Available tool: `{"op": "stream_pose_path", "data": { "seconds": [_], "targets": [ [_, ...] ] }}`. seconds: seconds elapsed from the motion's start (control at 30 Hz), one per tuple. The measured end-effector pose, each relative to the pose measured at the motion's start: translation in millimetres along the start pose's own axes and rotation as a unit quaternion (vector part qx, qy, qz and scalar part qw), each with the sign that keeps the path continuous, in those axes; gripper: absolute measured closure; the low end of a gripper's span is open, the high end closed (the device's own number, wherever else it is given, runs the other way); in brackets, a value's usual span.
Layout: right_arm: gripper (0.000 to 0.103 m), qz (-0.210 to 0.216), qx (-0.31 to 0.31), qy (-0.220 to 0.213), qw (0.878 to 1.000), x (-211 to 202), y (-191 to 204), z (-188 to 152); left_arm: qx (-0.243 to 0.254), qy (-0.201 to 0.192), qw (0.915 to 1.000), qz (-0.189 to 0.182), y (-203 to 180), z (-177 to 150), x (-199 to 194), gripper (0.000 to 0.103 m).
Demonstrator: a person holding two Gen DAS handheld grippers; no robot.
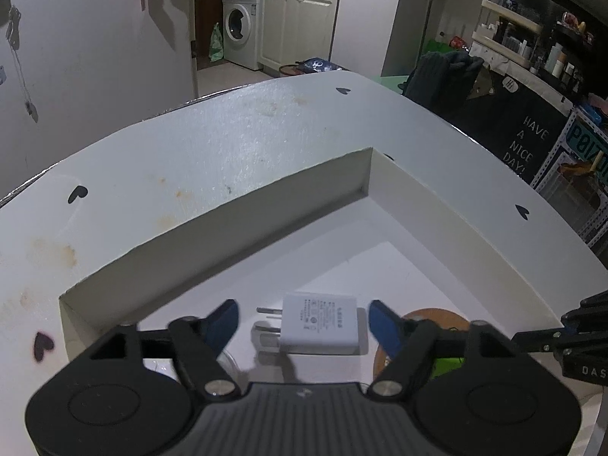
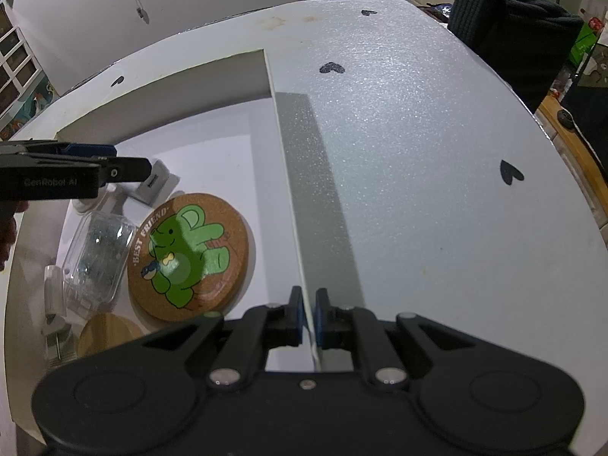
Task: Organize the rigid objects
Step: 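Carry the white charger plug into the tray and open the left tool, then lift the left tool out of the tray back over the table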
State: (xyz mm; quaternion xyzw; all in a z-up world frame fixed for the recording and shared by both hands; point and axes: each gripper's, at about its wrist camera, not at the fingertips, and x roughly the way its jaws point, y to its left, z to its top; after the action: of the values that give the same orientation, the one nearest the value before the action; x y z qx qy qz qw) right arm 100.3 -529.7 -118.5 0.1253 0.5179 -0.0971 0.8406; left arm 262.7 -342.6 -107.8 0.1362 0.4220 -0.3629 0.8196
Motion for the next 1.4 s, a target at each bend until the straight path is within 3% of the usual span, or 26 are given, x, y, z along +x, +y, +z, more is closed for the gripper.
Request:
{"op": "stream_pose_path", "data": {
  "seconds": [0.13, 0.33, 0.63, 1.0, 1.2, 1.4],
  "targets": [
    [0.095, -0.001, -0.001, 0.000, 1.000, 0.2, 0.0, 0.0, 0.002, 0.004, 1.0000, -0.008, -2.1, -1.3, -3.1, 0.007],
    [0.095, -0.001, -0.002, 0.000, 1.000, 0.3, 0.1, 0.2, 0.005, 0.005, 0.9999, -0.014, -7.9, -6.0, -13.7, 0.000],
    [0.095, -0.001, -0.003, 0.000, 1.000, 0.3, 0.4, 0.2, 0.002, -0.007, 0.9996, -0.027, -12.9, -15.4, -50.7, 0.000],
    [0.095, -0.002, -0.002, -0.004, 1.000, -0.3, 0.9, -1.4, -0.025, -0.042, 0.9981, -0.037, 5.2, -57.5, -117.1, 0.000],
    [0.095, -0.001, -0.001, -0.004, 1.000, -0.5, 0.6, -1.5, -0.044, -0.073, 0.9964, -0.006, 35.8, -89.1, -153.8, 0.000],
    [0.095, -0.002, -0.003, -0.004, 1.000, -0.7, 0.4, -1.6, -0.089, -0.087, 0.9905, 0.058, 89.8, -114.2, -169.1, 0.000]
  ]
}}
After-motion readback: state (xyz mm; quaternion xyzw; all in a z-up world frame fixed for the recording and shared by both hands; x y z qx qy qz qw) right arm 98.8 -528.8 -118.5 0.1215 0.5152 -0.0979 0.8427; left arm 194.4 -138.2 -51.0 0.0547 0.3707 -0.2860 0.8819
